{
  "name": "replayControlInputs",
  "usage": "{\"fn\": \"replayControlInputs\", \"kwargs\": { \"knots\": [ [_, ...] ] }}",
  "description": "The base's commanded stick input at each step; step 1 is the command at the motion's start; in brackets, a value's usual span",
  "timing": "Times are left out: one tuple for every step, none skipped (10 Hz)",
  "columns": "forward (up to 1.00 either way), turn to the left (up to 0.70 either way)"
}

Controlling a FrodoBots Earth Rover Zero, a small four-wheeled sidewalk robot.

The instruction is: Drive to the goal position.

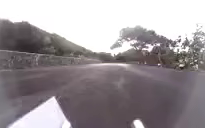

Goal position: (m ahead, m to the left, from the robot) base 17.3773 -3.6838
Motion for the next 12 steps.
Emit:
{"fn": "replayControlInputs", "kwargs": {
  "knots": [
    [1.00, -0.40],
    [1.00, -0.40],
    [1.00, -0.40],
    [1.00, 0.00],
    [1.00, 0.00],
    [1.00, 0.00],
    [1.00, 0.00],
    [1.00, 0.00],
    [1.00, 0.00],
    [1.00, -0.06],
    [1.00, -0.28],
    [1.00, -0.35]
  ]
}}
